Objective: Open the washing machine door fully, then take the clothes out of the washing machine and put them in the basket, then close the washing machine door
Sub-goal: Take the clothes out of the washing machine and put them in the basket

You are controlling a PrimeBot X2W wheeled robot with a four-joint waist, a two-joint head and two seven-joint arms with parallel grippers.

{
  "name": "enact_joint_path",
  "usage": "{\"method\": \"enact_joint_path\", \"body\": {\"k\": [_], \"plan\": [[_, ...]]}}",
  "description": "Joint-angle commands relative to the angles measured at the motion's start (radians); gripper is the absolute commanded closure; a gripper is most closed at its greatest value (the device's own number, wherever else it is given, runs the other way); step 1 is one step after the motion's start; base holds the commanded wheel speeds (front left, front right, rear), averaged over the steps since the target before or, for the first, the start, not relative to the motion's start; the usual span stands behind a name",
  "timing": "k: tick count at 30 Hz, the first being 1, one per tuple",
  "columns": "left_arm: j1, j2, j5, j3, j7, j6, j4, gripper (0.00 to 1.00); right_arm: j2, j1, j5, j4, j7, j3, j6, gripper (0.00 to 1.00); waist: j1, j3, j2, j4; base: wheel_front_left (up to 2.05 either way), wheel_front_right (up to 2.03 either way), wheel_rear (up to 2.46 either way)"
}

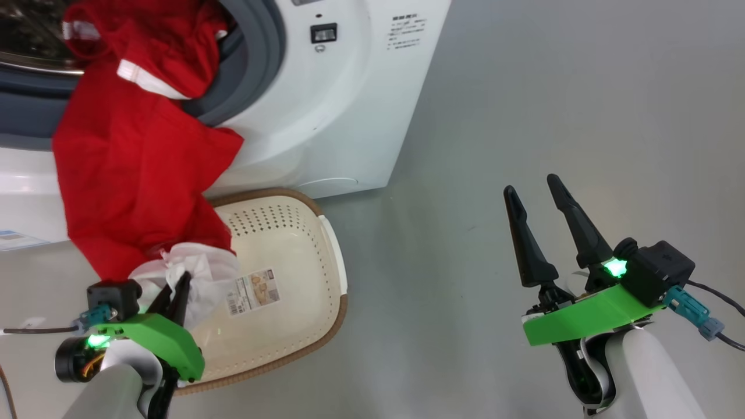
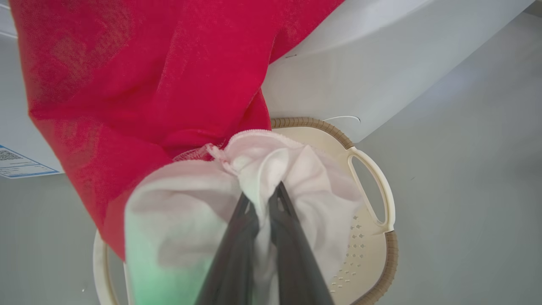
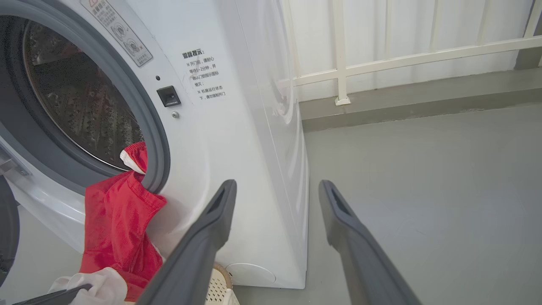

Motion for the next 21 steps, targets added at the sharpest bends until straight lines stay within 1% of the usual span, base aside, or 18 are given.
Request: {"method": "enact_joint_path", "body": {"k": [1, 8, 10, 11, 12, 21], "plan": [[-0.027, 0.029, -0.014, 0.011, -0.012, -0.003, 0.008, 1.00, 0.010, -0.009, -0.004, -0.027, -0.005, 0.028, 0.002, 0.00, 0.0000, 0.012, 0.0000, -0.013, 0.00, 0.00, 0.00], [-0.055, 0.023, -0.067, -0.045, -0.012, -0.003, 0.059, 1.00, 0.011, -0.010, -0.014, -0.031, -0.005, 0.032, 0.002, 0.00, 0.0000, 0.022, 0.0000, -0.024, 0.00, 0.00, 0.00], [-0.059, 0.022, -0.081, -0.059, -0.012, -0.003, 0.068, 0.58, 0.011, -0.010, -0.016, -0.029, -0.005, 0.033, 0.002, 0.00, 0.0000, 0.021, 0.0000, -0.025, 0.00, 0.00, 0.00], [-0.061, 0.022, -0.087, -0.065, -0.012, -0.003, 0.070, 0.25, 0.011, -0.010, -0.017, -0.028, -0.005, 0.033, 0.002, 0.00, 0.0000, 0.019, 0.0000, -0.025, 0.00, 0.00, 0.00], [-0.061, 0.023, -0.091, -0.071, -0.012, -0.003, 0.072, 0.00, 0.011, -0.010, -0.017, -0.027, -0.005, 0.032, 0.002, 0.00, 0.0000, 0.018, 0.0000, -0.024, 0.00, 0.00, 0.00], [-0.051, 0.039, -0.124, -0.104, -0.012, -0.003, 0.040, 0.00, 0.011, -0.009, -0.014, -0.011, -0.005, 0.034, 0.002, 0.00, 0.0000, -0.006, 0.0000, -0.004, 0.00, 0.00, 0.00]]}}
